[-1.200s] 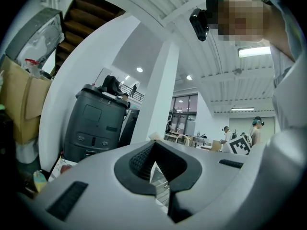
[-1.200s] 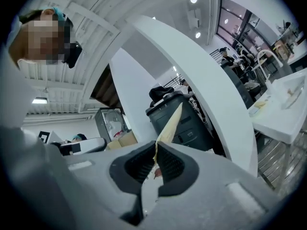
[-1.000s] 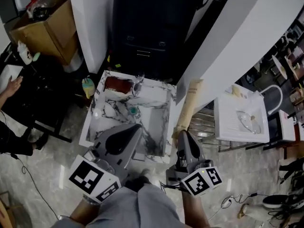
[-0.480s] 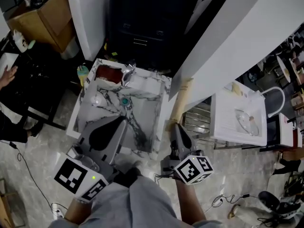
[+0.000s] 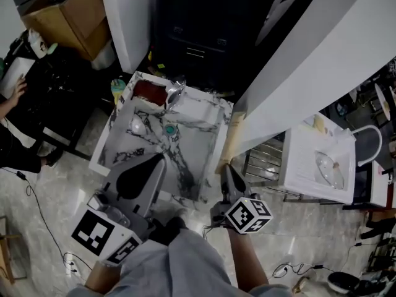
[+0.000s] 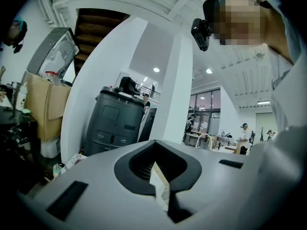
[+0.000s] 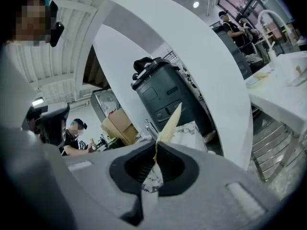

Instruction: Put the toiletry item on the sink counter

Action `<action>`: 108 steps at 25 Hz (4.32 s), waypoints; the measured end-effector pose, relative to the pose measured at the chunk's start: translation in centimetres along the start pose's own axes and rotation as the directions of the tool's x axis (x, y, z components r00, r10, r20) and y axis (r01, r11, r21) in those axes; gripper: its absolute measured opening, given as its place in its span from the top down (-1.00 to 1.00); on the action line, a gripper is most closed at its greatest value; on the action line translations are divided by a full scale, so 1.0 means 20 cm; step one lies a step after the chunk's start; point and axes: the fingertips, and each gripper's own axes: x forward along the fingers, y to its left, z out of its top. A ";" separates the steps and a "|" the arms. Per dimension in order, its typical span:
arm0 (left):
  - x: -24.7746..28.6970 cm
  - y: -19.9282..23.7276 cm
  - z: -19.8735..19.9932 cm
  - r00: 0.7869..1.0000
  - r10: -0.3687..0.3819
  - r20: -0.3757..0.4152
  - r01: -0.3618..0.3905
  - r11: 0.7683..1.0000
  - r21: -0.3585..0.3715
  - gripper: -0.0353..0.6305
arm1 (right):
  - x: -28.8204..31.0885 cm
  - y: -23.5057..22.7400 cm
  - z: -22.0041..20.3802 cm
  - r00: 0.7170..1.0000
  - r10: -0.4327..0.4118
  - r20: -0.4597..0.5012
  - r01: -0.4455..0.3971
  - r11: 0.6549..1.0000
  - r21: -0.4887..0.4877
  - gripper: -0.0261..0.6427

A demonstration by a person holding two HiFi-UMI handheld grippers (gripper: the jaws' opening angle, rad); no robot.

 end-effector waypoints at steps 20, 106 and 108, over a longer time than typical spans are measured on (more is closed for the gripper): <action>-0.05 0.00 -0.03 0.996 0.093 -0.009 -0.093 0.996 0.017 0.88 | 0.09 -0.20 -0.36 0.986 0.011 -0.164 -0.005 0.999 0.032 0.91; -0.19 0.01 0.07 0.998 0.029 0.051 -0.030 1.000 0.009 0.88 | -0.12 -0.06 -0.06 0.986 -0.158 0.051 0.162 0.983 -0.087 0.87; -0.20 0.01 0.07 0.998 0.024 0.056 -0.025 1.000 0.011 0.88 | -0.12 0.02 -0.04 0.990 -0.130 0.053 0.135 0.985 -0.108 0.89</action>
